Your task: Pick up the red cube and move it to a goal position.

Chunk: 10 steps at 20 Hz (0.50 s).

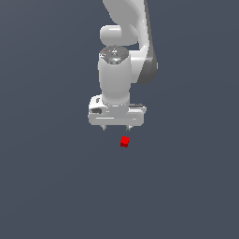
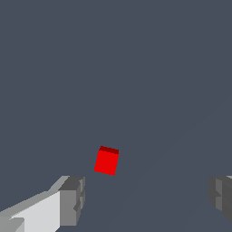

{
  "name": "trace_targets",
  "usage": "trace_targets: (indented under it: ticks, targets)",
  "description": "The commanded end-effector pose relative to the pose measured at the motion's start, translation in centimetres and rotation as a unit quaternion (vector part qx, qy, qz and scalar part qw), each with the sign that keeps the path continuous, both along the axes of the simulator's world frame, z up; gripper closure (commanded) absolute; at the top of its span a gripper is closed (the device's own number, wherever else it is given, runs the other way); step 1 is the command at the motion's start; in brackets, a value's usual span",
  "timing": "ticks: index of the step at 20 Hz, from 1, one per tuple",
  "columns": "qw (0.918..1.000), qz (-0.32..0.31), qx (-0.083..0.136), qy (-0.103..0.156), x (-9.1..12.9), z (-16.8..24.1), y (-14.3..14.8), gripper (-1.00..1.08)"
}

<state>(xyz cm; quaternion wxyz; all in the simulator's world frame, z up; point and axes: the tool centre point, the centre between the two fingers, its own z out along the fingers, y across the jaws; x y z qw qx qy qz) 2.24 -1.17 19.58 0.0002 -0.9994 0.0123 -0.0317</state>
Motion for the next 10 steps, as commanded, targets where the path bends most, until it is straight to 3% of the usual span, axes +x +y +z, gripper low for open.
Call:
trace_targets:
  ticks: [1,10]
  targets:
    - [1.0000,0.000,0.000,0.000,0.0,0.0,0.0,-0.92]
    - [0.9998,-0.020,0.000,0.006,-0.7,-3.1,0.6,-0.92]
